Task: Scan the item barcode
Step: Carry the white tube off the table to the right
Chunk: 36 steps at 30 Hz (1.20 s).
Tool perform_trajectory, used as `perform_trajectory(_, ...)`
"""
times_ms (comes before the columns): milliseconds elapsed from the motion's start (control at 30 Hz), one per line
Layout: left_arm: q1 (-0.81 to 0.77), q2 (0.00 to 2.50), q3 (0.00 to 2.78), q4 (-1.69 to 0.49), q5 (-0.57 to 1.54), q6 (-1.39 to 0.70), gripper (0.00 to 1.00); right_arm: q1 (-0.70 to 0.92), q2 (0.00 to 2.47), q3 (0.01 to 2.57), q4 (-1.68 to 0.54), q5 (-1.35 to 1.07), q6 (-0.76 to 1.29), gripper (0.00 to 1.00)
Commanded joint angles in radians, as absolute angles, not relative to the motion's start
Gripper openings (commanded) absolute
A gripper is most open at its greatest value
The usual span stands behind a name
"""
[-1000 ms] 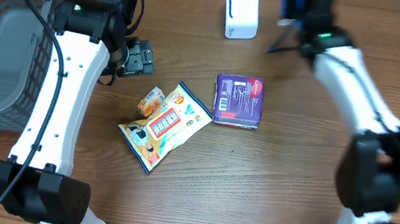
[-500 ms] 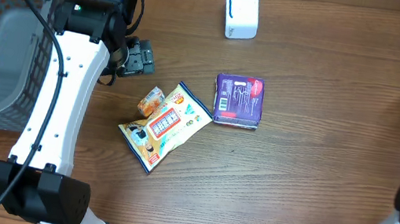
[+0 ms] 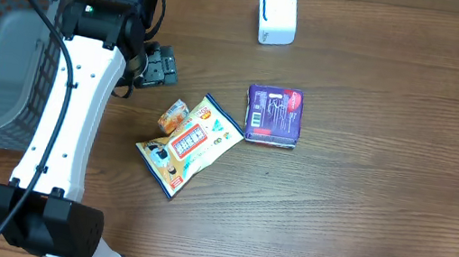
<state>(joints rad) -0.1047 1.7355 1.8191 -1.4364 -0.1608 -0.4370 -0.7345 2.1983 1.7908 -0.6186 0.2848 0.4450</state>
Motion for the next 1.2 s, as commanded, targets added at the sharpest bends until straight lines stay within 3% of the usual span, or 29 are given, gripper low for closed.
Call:
perform_trajectory(0, -0.105, 1.741, 1.827, -1.435, -0.16, -0.426, 1.0, -0.738, 2.218, 1.797, -0.591, 0.284, 0.475, 0.07)
perform_trajectory(67, -0.105, 1.741, 1.827, -1.436, -0.16, -0.426, 1.0, -0.742, 2.231, 1.797, -0.588, 0.284, 0.475, 0.17)
perform_trajectory(267, -0.105, 1.741, 1.827, -1.436, -0.16, -0.426, 1.0, -0.742, 2.234, 1.797, -0.599, 0.295, 0.475, 0.22)
perform_trajectory(300, -0.105, 1.741, 1.827, -1.435, -0.16, -0.426, 1.0, -0.742, 2.233, 1.799, -0.611, 0.295, 0.467, 0.34)
perform_trajectory(333, -0.105, 1.741, 1.827, -1.435, -0.16, -0.426, 1.0, -0.742, 2.233, 1.803, -0.621, 0.295, 0.463, 0.52)
perform_trajectory(367, -0.105, 1.741, 1.827, -1.436, -0.16, -0.426, 1.0, -0.742, 2.231, 1.811, -0.636, 0.295, 0.463, 0.59)
perform_trajectory(533, -0.105, 1.741, 1.827, -1.436, -0.16, -0.426, 1.0, -0.74, 2.171, 1.858, -0.757, 0.234, 0.442, 0.76)
perform_trajectory(667, -0.105, 1.741, 1.827, -1.435, -0.16, -0.426, 1.0, -0.74, 2.083, 1.862, -0.807, -0.118, 0.442, 0.93)
perform_trajectory(900, -0.105, 1.741, 1.827, -1.436, -0.16, -0.426, 1.0, -0.693, 2.037, 1.859, -0.848, -0.78, 0.44, 0.99)
perform_trajectory(1033, -0.105, 1.741, 1.827, -1.435, -0.16, -0.426, 1.0, -0.614, 2.037, 1.858, -0.98, -0.832, 0.418, 1.0)
perform_trajectory(1167, -0.105, 1.741, 1.827, -1.435, -0.16, -0.426, 1.0, -0.494, 2.038, 1.858, -1.089, -0.826, 0.211, 1.0)
